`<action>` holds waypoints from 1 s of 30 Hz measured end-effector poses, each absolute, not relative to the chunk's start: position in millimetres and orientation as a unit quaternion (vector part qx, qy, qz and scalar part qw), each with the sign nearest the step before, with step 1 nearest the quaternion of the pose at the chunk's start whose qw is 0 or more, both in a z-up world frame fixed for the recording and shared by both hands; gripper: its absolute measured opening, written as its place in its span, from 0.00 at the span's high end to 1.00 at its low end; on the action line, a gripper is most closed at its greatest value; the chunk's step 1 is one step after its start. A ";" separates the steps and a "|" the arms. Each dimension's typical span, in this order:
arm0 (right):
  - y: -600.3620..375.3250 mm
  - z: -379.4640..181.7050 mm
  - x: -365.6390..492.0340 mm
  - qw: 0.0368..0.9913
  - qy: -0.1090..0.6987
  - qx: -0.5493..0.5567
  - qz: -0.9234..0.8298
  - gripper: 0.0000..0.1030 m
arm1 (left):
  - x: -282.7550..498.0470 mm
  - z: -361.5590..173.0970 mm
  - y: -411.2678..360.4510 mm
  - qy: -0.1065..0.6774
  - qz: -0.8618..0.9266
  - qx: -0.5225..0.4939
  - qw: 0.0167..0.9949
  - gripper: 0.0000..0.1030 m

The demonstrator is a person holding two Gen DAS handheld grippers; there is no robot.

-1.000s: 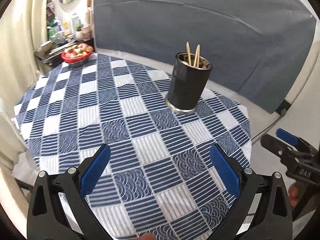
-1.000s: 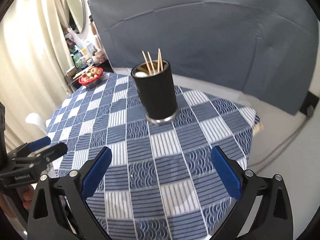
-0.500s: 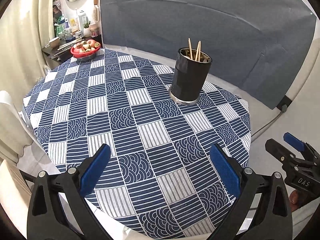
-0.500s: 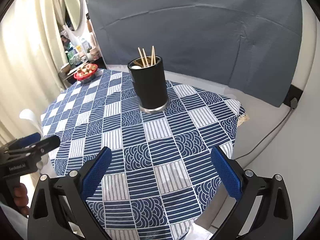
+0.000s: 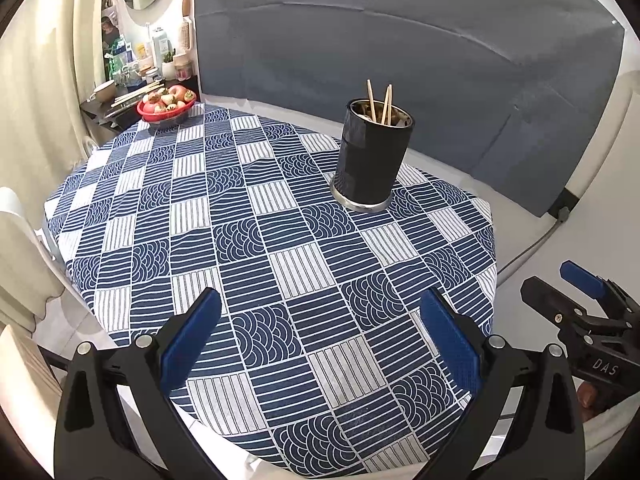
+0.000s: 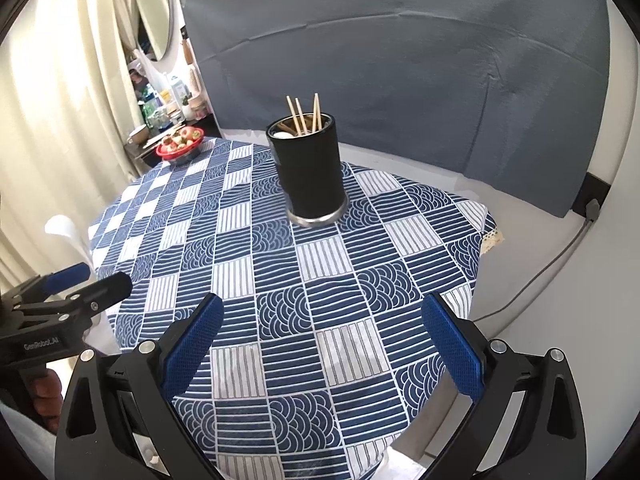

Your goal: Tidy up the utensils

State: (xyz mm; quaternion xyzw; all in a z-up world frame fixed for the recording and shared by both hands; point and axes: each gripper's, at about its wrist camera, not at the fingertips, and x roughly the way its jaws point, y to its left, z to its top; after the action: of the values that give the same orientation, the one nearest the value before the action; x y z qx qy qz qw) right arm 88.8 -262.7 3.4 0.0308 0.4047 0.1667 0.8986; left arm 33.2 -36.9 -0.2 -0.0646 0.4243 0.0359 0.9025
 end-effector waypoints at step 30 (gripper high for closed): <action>-256.1 -0.6 91.8 0.893 0.410 0.027 0.182 0.08 | 32.2 -3.8 -40.0 0.430 0.033 -0.053 0.901 0.06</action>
State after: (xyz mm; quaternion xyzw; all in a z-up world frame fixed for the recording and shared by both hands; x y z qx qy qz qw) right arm 91.8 -256.1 -0.6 0.0275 0.4102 0.1821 0.8932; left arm 32.2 -40.0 -3.8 -0.0534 0.4299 0.0325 0.9007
